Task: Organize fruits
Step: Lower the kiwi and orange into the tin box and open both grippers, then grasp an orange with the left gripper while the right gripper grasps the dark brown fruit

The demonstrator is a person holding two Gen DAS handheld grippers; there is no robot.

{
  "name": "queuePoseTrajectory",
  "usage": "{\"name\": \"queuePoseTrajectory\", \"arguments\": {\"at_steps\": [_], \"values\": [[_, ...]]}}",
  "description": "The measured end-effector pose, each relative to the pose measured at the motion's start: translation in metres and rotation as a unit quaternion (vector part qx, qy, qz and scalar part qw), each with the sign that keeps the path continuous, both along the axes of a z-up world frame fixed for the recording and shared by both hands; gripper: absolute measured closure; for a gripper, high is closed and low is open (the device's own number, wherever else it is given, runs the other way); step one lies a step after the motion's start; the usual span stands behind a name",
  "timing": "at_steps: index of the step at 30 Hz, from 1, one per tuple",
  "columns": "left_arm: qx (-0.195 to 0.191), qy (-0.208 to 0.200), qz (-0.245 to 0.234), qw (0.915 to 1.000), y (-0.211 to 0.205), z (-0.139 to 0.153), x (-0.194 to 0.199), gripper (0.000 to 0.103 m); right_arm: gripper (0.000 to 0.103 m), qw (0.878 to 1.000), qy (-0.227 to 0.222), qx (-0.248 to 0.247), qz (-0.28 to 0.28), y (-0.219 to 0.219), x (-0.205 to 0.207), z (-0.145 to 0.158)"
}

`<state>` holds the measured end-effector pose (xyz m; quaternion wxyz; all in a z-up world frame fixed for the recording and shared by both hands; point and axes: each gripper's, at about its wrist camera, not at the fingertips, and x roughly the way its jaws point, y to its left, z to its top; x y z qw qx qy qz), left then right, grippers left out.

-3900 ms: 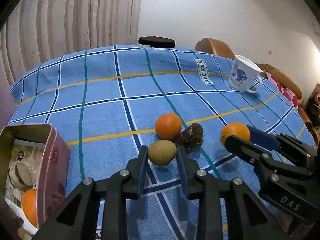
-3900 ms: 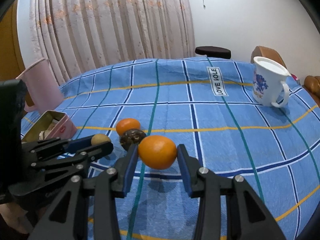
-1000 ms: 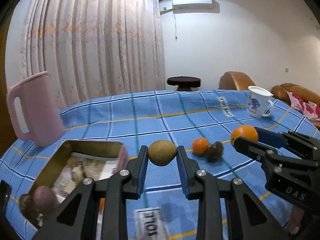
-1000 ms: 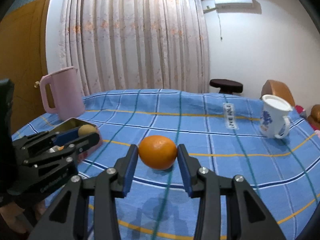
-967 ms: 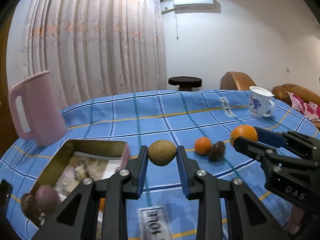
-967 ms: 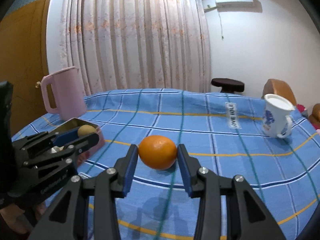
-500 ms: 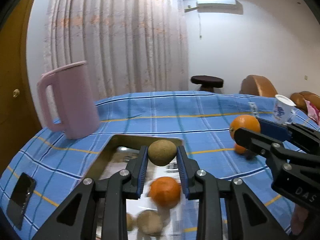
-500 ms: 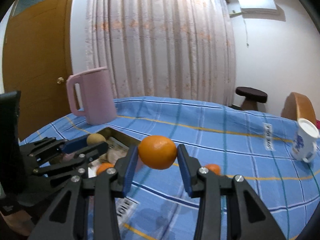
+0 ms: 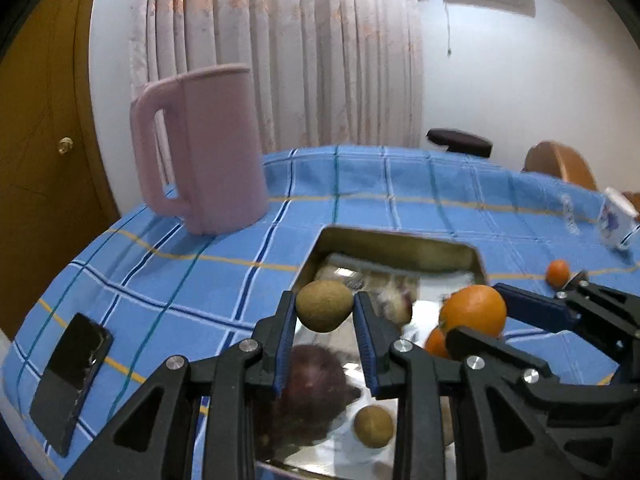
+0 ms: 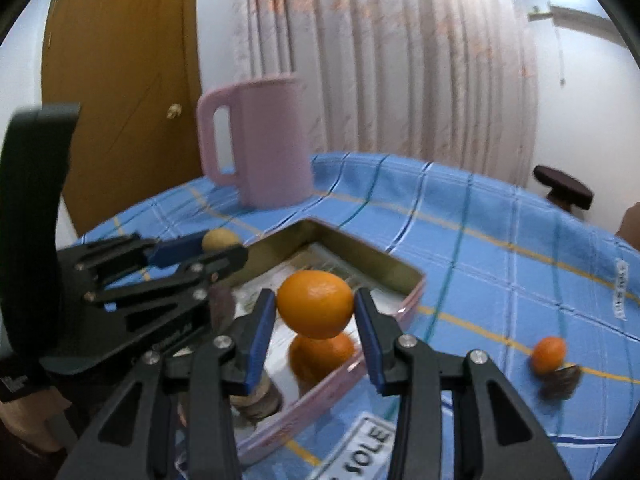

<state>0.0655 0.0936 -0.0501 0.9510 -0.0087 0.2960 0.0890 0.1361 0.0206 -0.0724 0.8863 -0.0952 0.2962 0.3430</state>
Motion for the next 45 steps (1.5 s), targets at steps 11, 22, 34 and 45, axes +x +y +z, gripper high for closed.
{"name": "queuePoseTrajectory", "arguments": {"at_steps": [11,22,34,45], "values": [[-0.019,0.007,0.011,0.9997,0.009,0.002,-0.011,0.052,0.039,0.999,0.015,0.009,0.033,-0.002,-0.005,-0.002],[-0.015,-0.033,-0.028,0.9989,-0.031,0.035,-0.023,0.031,0.025,0.997,-0.046,0.001,-0.063,-0.083,-0.004,0.030],[-0.022,0.024,-0.124,0.9917,-0.117,0.018,0.031,0.031,0.027,0.977,0.036,-0.035,-0.208,-0.170,0.048,-0.001],[-0.011,0.060,-0.157,0.9857,-0.152,0.005,0.058,0.031,0.062,0.975,0.098,-0.016,-0.200,-0.179,0.064,-0.022]]}}
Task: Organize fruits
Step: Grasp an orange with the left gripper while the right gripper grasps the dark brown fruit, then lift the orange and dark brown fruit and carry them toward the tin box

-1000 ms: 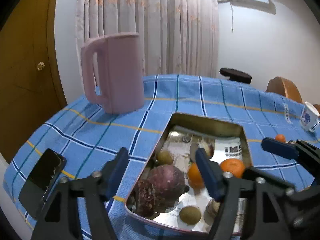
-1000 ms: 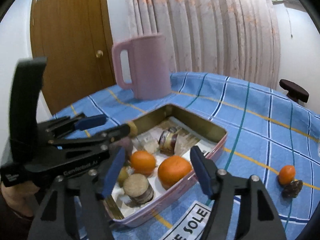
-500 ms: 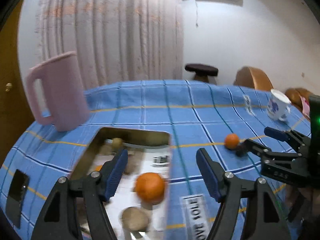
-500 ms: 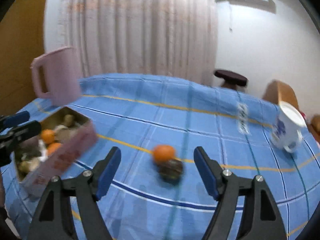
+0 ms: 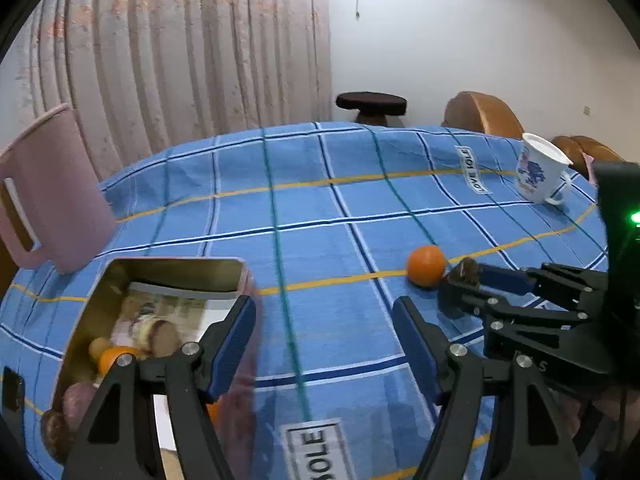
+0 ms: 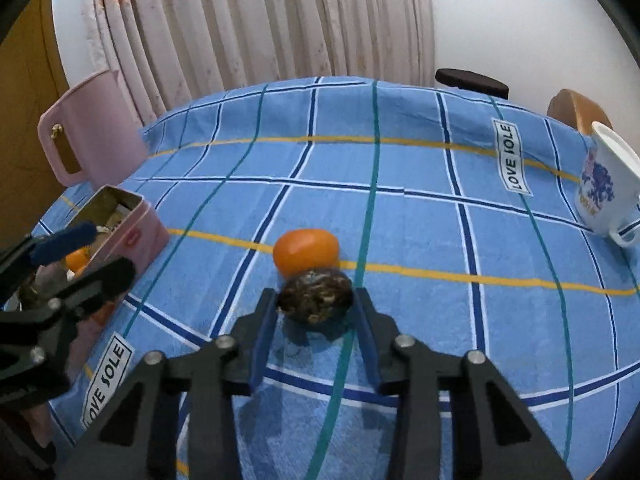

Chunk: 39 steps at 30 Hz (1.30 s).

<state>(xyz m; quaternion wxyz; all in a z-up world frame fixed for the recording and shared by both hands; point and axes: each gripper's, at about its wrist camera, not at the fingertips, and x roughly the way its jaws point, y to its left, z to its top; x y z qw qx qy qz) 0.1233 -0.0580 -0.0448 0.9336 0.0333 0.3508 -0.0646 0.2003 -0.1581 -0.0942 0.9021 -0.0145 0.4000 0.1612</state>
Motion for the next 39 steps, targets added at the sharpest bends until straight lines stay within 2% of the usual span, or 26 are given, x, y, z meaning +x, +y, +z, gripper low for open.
{"name": "queuePoseTrajectory", "arguments": {"at_steps": [4,8,12,18,19,20,22,23,29,39], "values": [[0.007,0.008,-0.016,0.9998,-0.018,-0.005,0.012,0.031,0.062,0.998,-0.027,-0.016,-0.055,-0.014,-0.006,0.008],[0.003,0.022,-0.039,0.9990,-0.038,-0.014,0.029,0.031,0.062,0.994,-0.032,-0.030,-0.097,-0.035,-0.005,0.010],[-0.014,0.037,-0.058,0.9975,-0.053,-0.022,0.043,0.031,0.062,0.993,-0.026,-0.016,-0.113,-0.052,-0.002,0.012],[-0.008,0.043,-0.081,0.9958,-0.070,-0.031,0.054,0.031,0.062,0.992,-0.024,0.010,-0.120,-0.064,-0.002,0.015],[-0.007,0.043,-0.083,0.9956,-0.072,-0.032,0.056,0.033,0.062,0.992,-0.025,0.009,-0.120,-0.064,-0.003,0.015],[-0.012,0.046,-0.087,0.9951,-0.073,-0.033,0.060,0.047,0.062,0.993,-0.025,0.007,-0.117,-0.063,-0.004,0.015],[-0.030,0.068,-0.097,0.9925,-0.073,-0.037,0.068,0.065,0.062,0.994,-0.023,0.002,-0.110,-0.059,-0.004,0.014],[-0.039,0.072,-0.096,0.9920,-0.072,-0.039,0.071,0.065,0.062,0.994,-0.021,0.001,-0.107,-0.058,-0.003,0.013],[-0.045,0.067,-0.108,0.9909,-0.072,-0.037,0.064,0.066,0.062,0.995,-0.011,0.007,-0.096,-0.057,0.001,0.009],[-0.050,0.011,-0.085,0.9951,-0.061,-0.023,0.046,0.066,0.062,0.995,-0.050,0.016,-0.082,-0.055,-0.012,0.019]]}}
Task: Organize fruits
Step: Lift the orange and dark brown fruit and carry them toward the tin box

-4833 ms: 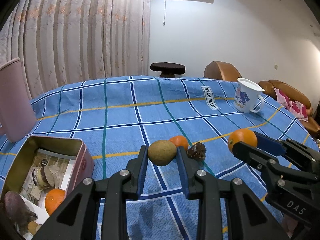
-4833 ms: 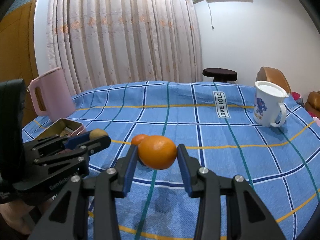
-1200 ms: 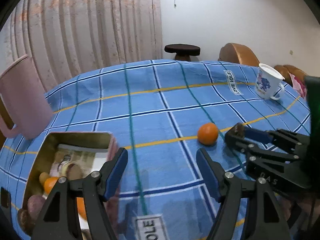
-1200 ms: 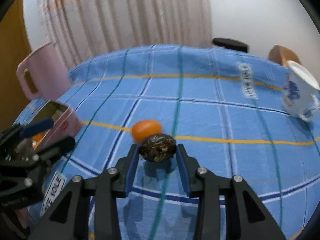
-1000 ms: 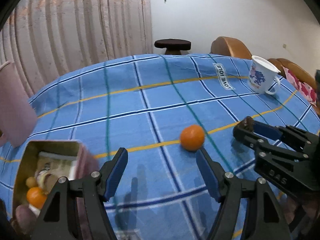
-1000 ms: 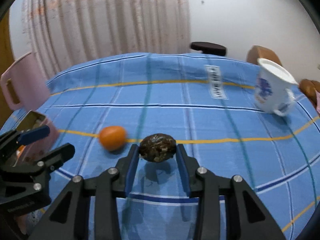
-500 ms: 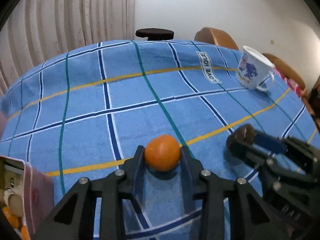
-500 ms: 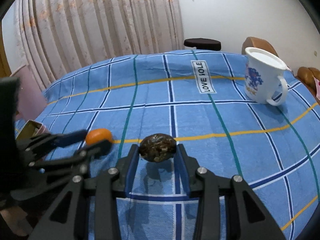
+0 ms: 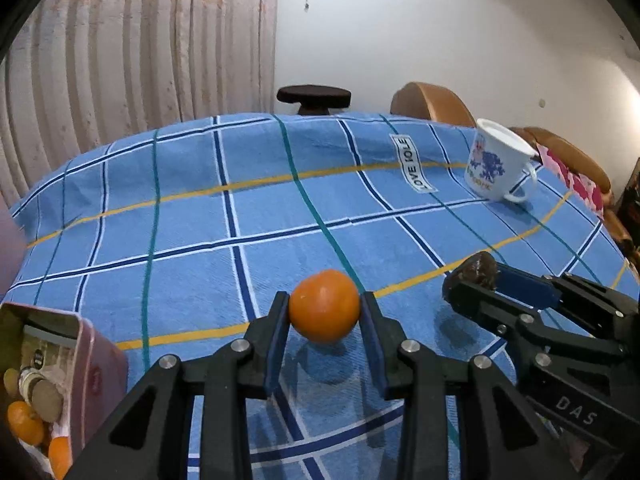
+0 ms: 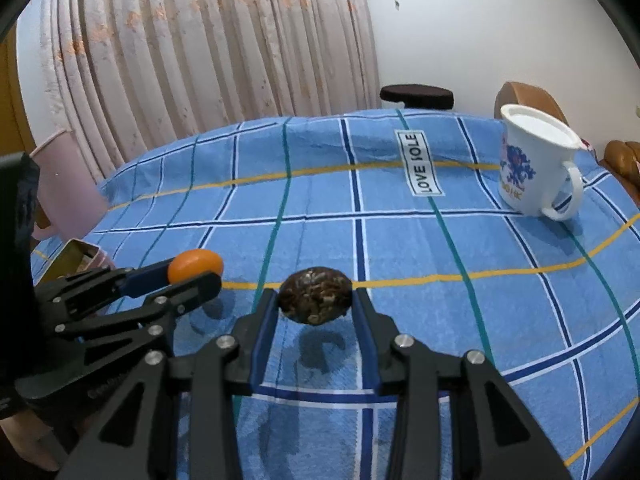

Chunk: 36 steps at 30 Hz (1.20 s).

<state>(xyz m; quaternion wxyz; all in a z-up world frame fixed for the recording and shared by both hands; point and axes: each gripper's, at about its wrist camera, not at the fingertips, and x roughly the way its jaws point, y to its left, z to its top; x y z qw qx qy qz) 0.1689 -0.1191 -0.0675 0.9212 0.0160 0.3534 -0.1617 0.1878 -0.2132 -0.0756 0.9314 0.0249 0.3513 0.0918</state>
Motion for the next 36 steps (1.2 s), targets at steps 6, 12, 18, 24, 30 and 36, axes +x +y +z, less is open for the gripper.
{"name": "queuePoseTrajectory", "arguments": {"at_steps": [6,12,18,24,30,36], "values": [[0.005,-0.037,0.011,0.9993,0.002,0.008,-0.013,0.066,0.062,0.999,-0.036,-0.008,0.013,0.006,-0.012,0.008],[0.001,-0.053,0.022,0.9984,0.007,0.011,-0.020,0.066,0.062,0.998,-0.058,-0.014,0.020,0.010,-0.019,0.013],[-0.006,-0.070,0.034,0.9969,0.011,0.015,-0.025,0.066,0.062,0.997,-0.069,-0.017,0.024,0.011,-0.022,0.015],[-0.003,-0.089,0.042,0.9952,0.012,0.018,-0.031,0.066,0.062,0.996,-0.082,-0.019,0.024,0.011,-0.026,0.017],[0.005,-0.112,0.053,0.9922,0.013,0.022,-0.040,0.066,0.062,0.993,-0.109,-0.023,0.026,0.013,-0.036,0.021],[0.005,-0.135,0.062,0.9889,0.016,0.026,-0.049,0.066,0.062,0.991,-0.129,-0.028,0.032,0.016,-0.042,0.025]]}}
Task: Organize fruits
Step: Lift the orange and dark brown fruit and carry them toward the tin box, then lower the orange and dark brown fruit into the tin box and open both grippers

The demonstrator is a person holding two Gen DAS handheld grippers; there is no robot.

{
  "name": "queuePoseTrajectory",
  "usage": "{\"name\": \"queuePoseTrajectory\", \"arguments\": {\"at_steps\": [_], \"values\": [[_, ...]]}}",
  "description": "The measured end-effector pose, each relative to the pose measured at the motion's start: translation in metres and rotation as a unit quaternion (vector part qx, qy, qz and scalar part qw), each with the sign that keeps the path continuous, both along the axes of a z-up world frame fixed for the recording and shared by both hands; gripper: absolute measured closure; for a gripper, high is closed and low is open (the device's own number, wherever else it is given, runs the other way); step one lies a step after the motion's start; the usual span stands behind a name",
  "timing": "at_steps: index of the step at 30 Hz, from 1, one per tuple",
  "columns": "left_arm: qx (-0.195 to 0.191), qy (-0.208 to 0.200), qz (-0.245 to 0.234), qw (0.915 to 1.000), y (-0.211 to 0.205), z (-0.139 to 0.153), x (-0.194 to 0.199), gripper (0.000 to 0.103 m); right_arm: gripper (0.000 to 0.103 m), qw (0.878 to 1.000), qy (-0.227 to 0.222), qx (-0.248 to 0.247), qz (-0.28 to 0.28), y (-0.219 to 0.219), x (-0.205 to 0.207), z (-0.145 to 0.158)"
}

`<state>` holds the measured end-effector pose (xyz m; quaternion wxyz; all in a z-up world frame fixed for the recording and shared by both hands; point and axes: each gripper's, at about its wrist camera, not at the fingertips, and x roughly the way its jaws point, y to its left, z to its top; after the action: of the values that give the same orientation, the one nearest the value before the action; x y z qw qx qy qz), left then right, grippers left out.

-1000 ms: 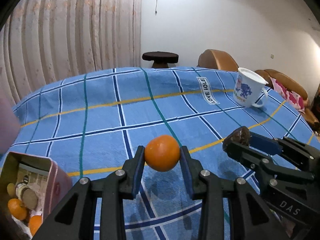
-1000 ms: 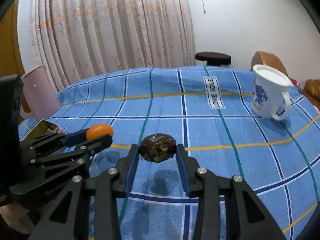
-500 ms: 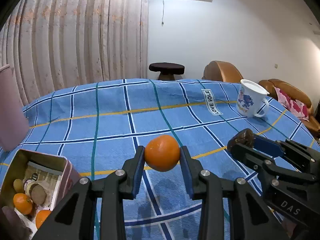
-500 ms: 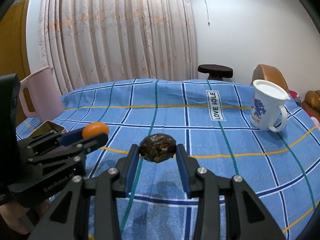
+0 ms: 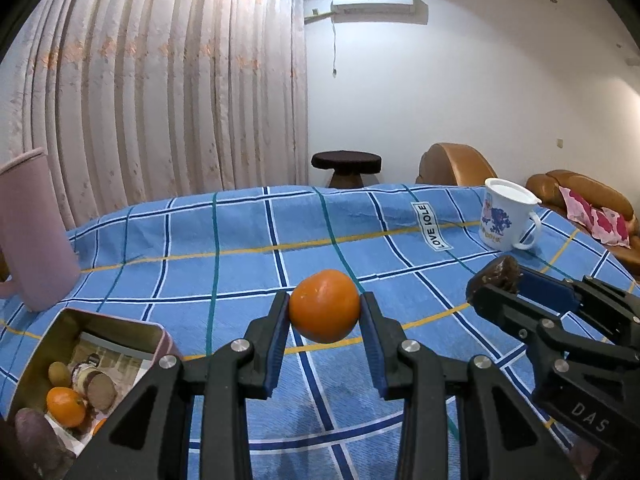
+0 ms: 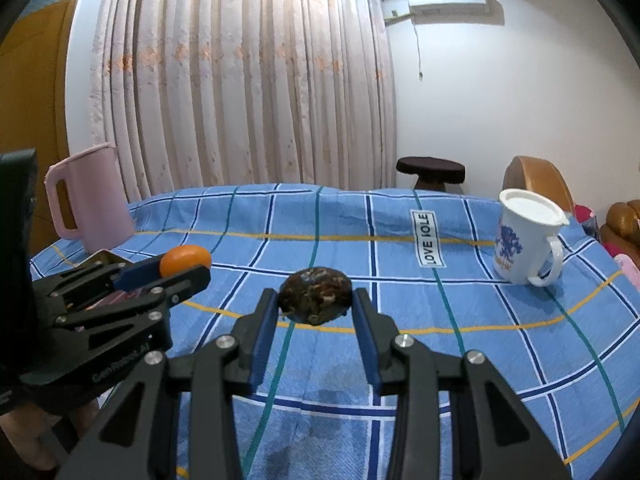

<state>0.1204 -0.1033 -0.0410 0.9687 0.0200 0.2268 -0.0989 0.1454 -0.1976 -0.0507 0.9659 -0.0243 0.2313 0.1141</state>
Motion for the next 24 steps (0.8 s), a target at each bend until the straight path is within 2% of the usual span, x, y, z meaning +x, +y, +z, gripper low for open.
{"name": "queuePoseTrajectory", "arguments": {"at_steps": [5,13,18,24], "values": [[0.003,-0.011,0.003,0.9999,0.002,0.002,-0.007,0.066,0.062,1.000,-0.003,-0.008,0.002,0.002,-0.001,0.000],[-0.020,0.018,0.024,0.9993,0.032,-0.002,-0.014,0.066,0.062,0.999,0.010,-0.028,0.025,0.025,-0.004,-0.003],[-0.012,0.028,0.042,0.9986,0.050,-0.004,-0.022,0.066,0.062,0.998,0.020,-0.025,0.047,0.044,-0.007,-0.005],[0.004,0.025,0.086,0.9960,0.091,0.001,-0.042,0.066,0.062,0.994,0.022,-0.009,0.102,0.086,-0.011,0.008]]}}
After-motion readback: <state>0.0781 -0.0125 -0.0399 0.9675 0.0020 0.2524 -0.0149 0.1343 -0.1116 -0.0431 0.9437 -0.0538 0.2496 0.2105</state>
